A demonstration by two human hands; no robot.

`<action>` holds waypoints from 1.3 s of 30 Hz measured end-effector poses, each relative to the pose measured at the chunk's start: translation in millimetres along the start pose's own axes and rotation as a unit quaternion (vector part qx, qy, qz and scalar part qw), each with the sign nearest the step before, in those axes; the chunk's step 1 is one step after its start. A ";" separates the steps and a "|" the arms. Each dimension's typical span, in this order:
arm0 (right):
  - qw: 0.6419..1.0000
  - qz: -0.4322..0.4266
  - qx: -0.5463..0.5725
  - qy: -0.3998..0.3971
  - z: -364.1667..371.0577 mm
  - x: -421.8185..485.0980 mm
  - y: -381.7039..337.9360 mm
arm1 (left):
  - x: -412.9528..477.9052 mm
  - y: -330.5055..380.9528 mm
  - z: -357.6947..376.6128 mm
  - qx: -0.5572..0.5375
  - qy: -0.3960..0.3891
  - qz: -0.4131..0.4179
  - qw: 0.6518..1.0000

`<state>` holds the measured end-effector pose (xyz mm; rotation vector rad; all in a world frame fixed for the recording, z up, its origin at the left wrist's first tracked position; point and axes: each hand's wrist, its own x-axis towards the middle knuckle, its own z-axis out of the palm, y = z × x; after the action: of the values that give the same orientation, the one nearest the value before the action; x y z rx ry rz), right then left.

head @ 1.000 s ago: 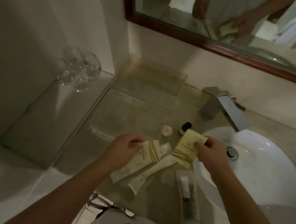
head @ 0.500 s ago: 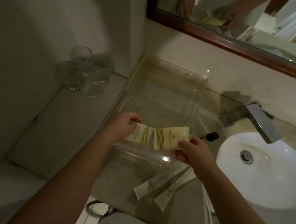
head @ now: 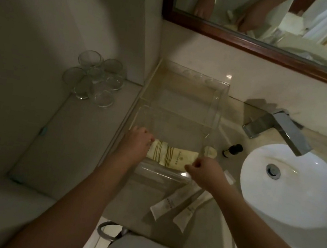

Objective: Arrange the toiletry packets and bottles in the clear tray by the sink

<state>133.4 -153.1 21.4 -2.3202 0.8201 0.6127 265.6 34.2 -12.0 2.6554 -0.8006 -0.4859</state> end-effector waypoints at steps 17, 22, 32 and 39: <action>0.904 -0.345 -0.251 0.034 -23.5 54.6 -54.6 | -30.1 -2.4 12.2 0.004 0.006 0.031 0.999; 0.850 -0.421 -0.317 -0.015 -21.0 64.5 -70.4 | -31.2 -3.8 14.9 0.011 0.013 0.027 0.999; 0.919 -0.306 -0.247 0.036 1.2 60.0 -36.3 | -33.9 -3.1 16.8 -0.009 0.023 0.010 1.000; 0.952 -0.237 -0.190 0.029 14.6 62.3 -17.9 | -32.6 -3.0 19.5 0.001 0.044 0.022 0.999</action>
<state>186.1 -157.2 -18.9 -2.7612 0.1473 0.5195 233.5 51.4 -23.2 2.6344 -0.8314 -0.3554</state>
